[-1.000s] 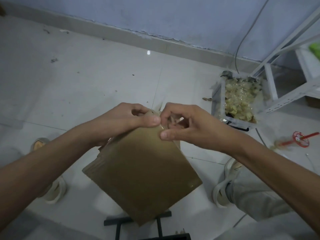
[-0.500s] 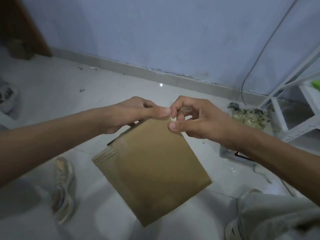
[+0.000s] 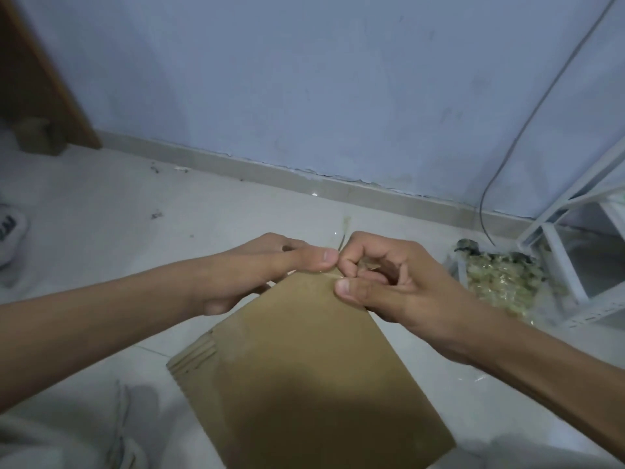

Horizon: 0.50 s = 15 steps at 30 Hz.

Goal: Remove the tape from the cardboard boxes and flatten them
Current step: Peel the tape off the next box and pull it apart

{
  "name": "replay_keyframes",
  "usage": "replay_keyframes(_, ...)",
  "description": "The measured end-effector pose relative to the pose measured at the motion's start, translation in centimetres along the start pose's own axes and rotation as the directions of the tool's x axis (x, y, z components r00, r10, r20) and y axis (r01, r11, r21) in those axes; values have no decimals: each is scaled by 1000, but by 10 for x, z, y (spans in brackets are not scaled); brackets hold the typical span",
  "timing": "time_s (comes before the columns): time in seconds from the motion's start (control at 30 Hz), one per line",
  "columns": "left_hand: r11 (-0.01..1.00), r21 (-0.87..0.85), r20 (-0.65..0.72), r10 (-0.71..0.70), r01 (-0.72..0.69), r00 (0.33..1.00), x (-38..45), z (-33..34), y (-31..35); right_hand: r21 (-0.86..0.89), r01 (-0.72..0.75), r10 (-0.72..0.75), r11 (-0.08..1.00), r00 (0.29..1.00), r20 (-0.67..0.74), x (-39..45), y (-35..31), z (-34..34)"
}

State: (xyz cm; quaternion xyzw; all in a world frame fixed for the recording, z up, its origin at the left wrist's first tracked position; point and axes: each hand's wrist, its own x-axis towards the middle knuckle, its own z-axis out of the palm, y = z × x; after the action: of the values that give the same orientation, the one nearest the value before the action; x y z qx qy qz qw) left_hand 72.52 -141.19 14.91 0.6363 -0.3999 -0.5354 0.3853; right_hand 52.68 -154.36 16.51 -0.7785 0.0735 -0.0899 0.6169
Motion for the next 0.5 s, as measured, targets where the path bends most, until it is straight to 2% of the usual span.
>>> replay_keyframes(0.17, 996, -86, 41, -28, 32, 999, 2, -8, -6, 102, -15, 12, 995, 999, 37, 11, 2, -1)
replay_keyframes(0.33, 992, -118, 23, -39, 41, 999, 0, -12, -11, 94, -32, 25, 995, 997, 73, 18, 4, 1)
replay_keyframes(0.4, 993, -96, -20, -71, 69, 997, -1, -16, -13, 61, -37, 36, 997, 999, 30, 20, 6, 3)
replay_keyframes(0.5, 987, -68, -96, -151, 145, 984, 1, -19, -17, -52, -57, 49, 997, 989, -139, 26, 15, 9)
